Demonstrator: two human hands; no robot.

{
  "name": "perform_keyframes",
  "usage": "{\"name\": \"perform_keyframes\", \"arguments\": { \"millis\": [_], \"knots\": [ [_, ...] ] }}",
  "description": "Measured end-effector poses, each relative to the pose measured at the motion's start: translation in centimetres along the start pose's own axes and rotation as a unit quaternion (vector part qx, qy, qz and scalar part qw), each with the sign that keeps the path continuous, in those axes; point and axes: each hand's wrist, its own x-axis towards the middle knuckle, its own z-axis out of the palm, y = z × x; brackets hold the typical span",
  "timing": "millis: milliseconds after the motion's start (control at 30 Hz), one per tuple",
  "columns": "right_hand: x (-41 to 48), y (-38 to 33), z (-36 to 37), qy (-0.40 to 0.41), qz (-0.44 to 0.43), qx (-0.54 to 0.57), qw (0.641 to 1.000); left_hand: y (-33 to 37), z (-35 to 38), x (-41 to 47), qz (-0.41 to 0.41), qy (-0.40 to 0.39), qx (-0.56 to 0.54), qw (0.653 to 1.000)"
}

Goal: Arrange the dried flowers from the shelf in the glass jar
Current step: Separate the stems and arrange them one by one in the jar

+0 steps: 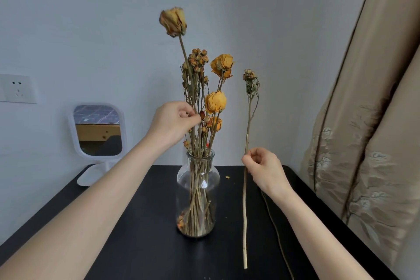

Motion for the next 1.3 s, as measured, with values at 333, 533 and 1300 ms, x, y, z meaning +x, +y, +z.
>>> {"name": "perform_keyframes", "arguments": {
  "millis": [333, 533, 1300],
  "knots": [
    [0.0, 0.2, 0.2, -0.008, 0.006, 0.007, 1.0, 0.3, -0.4, 0.6, -0.021, -0.005, 0.007, 1.0],
    [0.1, 0.3, 0.4, -0.012, 0.005, 0.005, 1.0, 0.7, -0.5, 0.7, 0.002, 0.059, -0.004, 0.998],
    [0.0, 0.6, 0.6, -0.015, 0.005, 0.008, 1.0, -1.1, 0.6, -0.4, -0.024, 0.011, -0.042, 0.999]
  ]
}}
